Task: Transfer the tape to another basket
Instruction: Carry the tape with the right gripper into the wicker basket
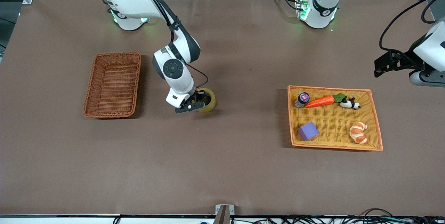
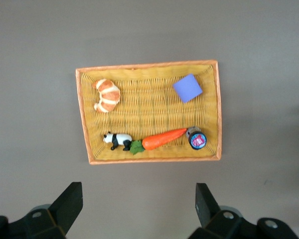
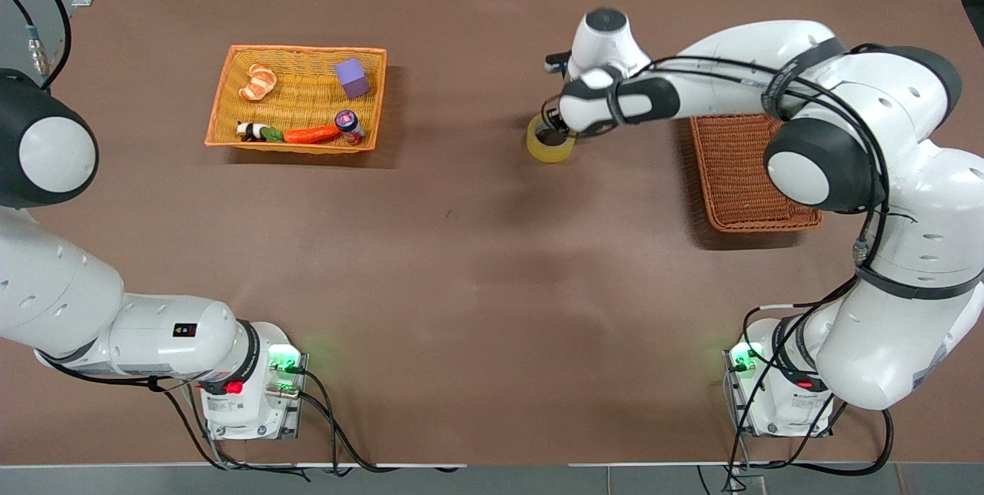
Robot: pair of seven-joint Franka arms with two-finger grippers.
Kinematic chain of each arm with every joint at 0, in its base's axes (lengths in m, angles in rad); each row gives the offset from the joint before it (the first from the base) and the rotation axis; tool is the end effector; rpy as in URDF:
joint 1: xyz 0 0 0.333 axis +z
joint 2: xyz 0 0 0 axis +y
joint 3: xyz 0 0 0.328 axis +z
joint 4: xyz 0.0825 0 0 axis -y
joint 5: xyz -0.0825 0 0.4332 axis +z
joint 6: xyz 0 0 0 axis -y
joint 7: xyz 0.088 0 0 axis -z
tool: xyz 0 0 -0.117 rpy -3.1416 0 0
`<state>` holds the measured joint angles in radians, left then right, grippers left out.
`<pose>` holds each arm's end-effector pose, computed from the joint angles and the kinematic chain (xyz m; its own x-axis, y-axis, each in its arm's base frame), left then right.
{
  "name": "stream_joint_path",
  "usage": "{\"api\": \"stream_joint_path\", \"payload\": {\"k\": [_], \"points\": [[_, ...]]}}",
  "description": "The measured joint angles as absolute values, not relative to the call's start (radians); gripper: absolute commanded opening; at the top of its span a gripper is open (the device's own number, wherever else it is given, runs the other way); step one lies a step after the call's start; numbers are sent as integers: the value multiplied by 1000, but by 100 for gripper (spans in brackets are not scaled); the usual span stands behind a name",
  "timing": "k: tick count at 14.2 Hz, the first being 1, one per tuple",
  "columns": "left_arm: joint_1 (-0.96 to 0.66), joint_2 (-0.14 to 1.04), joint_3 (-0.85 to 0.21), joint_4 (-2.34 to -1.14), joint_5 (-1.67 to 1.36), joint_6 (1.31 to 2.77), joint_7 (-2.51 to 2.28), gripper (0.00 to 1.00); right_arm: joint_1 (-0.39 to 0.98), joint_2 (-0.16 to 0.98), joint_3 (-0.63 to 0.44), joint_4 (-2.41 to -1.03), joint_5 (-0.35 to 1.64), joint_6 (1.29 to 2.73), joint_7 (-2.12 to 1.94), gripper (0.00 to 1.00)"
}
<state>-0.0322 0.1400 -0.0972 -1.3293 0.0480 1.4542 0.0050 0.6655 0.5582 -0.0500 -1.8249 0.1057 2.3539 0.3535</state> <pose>0.6322 -0.0711 0.6544 0.9917 -0.1277 -0.0146 -0.1281 -0.9912 -0.0341 0.5582 0.3992 0.1908 0.9803 0.1929 -0.0436 0.1915 -0.9809 -0.0332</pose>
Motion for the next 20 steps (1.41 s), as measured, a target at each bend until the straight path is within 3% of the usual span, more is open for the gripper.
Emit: {"api": "stream_joint_path", "payload": {"k": [5,9,12,20], "points": [[-32,84,-98,-1338,48,1405,6,100,636,507,-101,-1500,102,1812,404,0],[-15,13,-98,-1462,48,1471,6,100,513,412,-154,-1489,22,1630,197,1],[-11,-40,-98,-1537,48,1496,6,100,394,321,-161,-1641,-53,1674,27,1],[-10,-47,-98,-1550,48,1507,6,100,117,69,-164,-2285,-64,2163,-264,1]]}}
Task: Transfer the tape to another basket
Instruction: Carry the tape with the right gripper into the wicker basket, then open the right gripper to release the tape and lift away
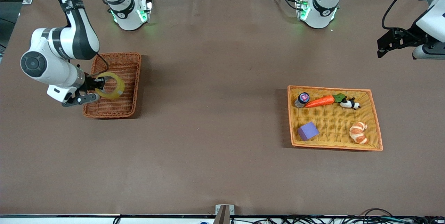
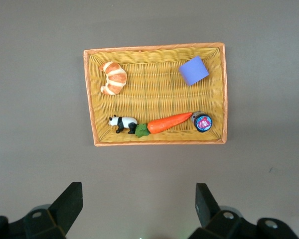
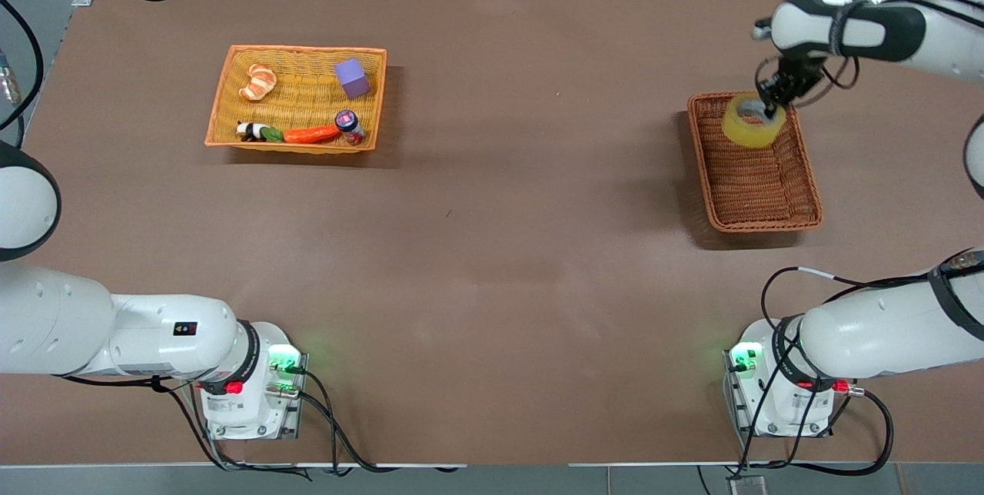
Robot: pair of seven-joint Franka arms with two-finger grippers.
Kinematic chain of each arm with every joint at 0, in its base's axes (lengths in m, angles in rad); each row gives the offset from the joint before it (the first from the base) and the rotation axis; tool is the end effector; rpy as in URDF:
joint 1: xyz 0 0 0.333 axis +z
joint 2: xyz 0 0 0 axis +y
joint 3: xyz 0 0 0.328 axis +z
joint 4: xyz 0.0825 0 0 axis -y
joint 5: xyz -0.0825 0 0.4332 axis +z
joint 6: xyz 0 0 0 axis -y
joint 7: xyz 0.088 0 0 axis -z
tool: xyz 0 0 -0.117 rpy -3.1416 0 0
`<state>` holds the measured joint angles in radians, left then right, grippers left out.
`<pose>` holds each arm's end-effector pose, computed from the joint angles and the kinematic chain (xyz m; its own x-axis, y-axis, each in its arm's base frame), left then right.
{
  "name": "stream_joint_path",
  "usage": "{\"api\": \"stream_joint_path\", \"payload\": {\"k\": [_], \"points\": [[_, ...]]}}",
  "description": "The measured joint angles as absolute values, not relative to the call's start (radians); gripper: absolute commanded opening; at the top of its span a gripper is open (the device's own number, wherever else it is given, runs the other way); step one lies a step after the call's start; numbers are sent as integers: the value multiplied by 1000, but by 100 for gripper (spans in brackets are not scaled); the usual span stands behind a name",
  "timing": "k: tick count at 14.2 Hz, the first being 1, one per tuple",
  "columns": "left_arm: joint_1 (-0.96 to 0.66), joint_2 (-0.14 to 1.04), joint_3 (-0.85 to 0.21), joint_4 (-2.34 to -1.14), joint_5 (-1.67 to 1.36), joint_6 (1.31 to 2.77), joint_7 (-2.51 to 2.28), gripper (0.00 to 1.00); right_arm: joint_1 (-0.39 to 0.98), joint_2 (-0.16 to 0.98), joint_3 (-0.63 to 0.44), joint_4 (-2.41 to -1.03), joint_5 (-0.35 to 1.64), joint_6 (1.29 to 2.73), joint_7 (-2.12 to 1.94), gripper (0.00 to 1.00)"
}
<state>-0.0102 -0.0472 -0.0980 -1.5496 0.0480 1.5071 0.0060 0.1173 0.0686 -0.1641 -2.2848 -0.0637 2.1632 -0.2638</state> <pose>0.5792 -0.0585 0.6599 0.9938 -0.1108 0.0042 -0.1104 -0.9925 -0.0525 0.5338 -0.0285 0.2767 0.9483 0.2486 -0.1975 0.2546 -0.9670 0.0050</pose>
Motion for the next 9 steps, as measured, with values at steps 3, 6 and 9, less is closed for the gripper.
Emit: {"api": "stream_joint_path", "payload": {"k": [3,6,9], "points": [[-9,-47,-98,-1553,48,1509,6,100,88,57,-162,-2403,-64,2326,-311,3],[-8,-47,-97,-1555,48,1509,6,100,62,56,-161,-2447,-64,2379,-345,7],[-8,-47,-97,-1555,48,1509,6,100,62,56,-154,-2486,-64,2449,-347,13]]}}
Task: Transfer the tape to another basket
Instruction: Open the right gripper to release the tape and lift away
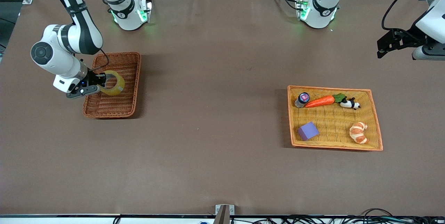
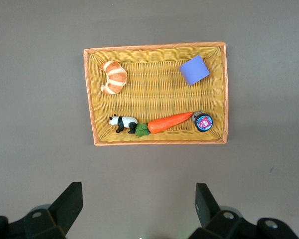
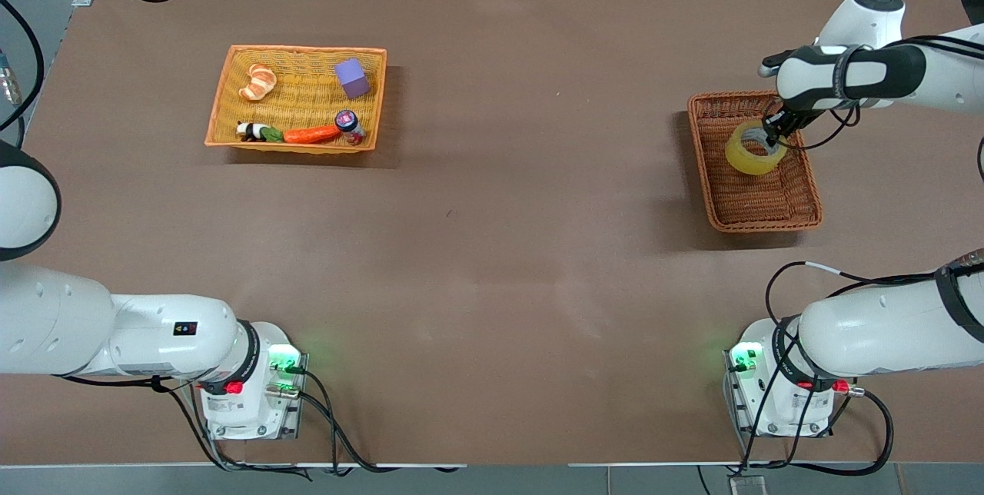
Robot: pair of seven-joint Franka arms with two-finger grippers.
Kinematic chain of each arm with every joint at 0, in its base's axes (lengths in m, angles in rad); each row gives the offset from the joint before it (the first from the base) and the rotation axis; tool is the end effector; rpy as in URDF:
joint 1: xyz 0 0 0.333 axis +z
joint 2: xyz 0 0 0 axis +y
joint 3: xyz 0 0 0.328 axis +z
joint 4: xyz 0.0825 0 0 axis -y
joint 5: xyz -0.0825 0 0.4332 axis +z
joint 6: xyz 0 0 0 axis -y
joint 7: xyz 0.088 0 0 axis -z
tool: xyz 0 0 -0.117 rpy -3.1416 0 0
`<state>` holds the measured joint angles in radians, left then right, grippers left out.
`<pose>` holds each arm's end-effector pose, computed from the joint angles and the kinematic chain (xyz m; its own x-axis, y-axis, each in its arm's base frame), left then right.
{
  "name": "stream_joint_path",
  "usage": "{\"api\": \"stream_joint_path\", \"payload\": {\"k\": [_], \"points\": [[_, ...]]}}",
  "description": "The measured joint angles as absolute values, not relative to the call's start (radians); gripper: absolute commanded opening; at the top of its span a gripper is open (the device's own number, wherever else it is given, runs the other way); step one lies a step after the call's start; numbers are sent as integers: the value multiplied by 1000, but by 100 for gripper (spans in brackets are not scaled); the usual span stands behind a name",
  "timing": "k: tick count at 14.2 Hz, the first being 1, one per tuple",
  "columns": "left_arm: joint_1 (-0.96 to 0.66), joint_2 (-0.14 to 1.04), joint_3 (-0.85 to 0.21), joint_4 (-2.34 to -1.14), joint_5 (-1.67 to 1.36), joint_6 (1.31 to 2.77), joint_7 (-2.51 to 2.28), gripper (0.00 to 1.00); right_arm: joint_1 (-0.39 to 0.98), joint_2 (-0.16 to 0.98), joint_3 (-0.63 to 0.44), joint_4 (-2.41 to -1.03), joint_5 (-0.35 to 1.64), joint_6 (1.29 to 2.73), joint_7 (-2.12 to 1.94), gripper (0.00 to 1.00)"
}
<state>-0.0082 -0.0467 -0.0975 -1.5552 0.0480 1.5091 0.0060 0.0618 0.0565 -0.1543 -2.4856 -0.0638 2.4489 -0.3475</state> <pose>0.5797 -0.0570 0.6569 0.9941 -0.1084 0.0001 -0.1083 -0.9927 -0.0524 0.4880 -0.0466 0.2204 0.9487 0.2990 -0.1033 0.3016 -0.9534 0.0101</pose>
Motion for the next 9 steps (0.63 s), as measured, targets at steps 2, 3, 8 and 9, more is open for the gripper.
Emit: {"api": "stream_joint_path", "payload": {"k": [2,3,8,9], "points": [[-8,-47,-97,-1555,48,1509,6,100,62,56,-150,-2504,-64,2471,-347,44],[-8,-47,-97,-1555,48,1509,6,100,62,56,-148,-2506,-64,2472,-347,93],[-8,-47,-97,-1556,48,1509,6,100,75,34,-137,-2471,-63,2397,-347,100],[-8,-47,-97,-1556,48,1509,6,100,80,13,-135,-2421,-60,2319,-346,100]]}}
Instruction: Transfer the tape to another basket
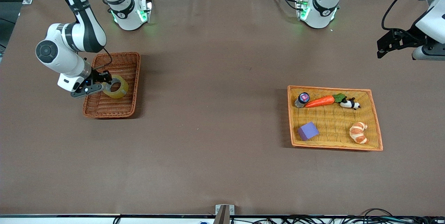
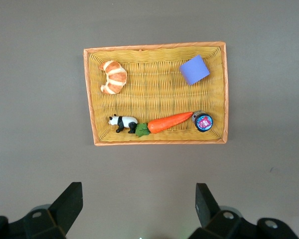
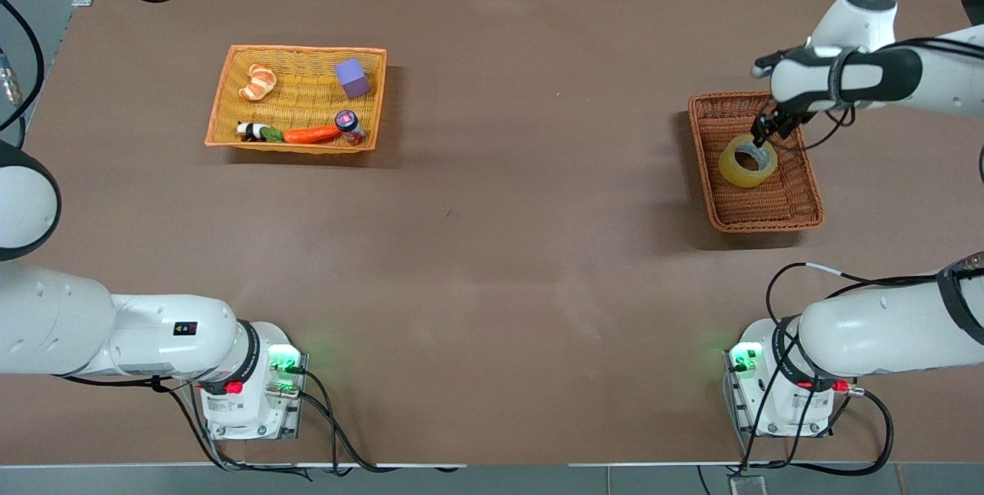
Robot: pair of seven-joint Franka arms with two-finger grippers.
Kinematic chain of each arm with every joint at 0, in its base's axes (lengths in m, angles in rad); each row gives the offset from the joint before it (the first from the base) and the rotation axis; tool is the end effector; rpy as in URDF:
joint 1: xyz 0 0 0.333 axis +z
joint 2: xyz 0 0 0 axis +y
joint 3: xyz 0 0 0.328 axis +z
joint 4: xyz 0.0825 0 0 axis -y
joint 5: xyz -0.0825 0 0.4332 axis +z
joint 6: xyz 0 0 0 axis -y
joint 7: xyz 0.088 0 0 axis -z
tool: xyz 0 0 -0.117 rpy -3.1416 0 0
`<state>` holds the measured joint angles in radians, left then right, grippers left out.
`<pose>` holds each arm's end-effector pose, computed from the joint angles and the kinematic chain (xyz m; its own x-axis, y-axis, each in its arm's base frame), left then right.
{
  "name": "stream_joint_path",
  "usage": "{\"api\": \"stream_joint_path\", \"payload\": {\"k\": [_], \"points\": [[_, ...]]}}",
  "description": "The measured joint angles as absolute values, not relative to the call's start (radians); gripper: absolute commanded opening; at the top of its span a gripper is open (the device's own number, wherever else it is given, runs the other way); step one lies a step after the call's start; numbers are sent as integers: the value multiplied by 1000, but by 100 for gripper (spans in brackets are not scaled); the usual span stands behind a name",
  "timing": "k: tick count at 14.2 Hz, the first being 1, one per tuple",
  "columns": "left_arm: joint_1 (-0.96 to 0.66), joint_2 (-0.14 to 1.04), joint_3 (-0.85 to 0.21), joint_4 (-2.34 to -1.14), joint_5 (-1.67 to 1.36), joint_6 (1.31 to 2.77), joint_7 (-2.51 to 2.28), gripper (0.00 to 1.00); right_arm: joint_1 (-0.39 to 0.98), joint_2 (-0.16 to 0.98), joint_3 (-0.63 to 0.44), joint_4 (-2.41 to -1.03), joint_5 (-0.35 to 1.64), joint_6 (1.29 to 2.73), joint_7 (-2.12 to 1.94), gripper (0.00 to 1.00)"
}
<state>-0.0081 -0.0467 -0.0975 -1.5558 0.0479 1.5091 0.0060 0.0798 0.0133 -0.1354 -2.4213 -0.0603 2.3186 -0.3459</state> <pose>0.5797 -0.0570 0.6566 0.9941 -0.1083 -0.0005 -0.1082 -0.9928 -0.0523 0.5040 -0.0297 0.2578 0.9376 0.3252 -0.1235 0.3276 -0.9448 -0.0010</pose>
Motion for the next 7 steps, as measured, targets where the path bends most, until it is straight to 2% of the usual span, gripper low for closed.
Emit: {"api": "stream_joint_path", "payload": {"k": [4,7], "points": [[-8,-47,-98,-1556,48,1509,6,100,82,-59,-136,-2016,-20,1894,-287,100],[-8,-47,-99,-1556,48,1509,6,100,83,-65,-135,-1789,-15,1797,-186,100]]}}
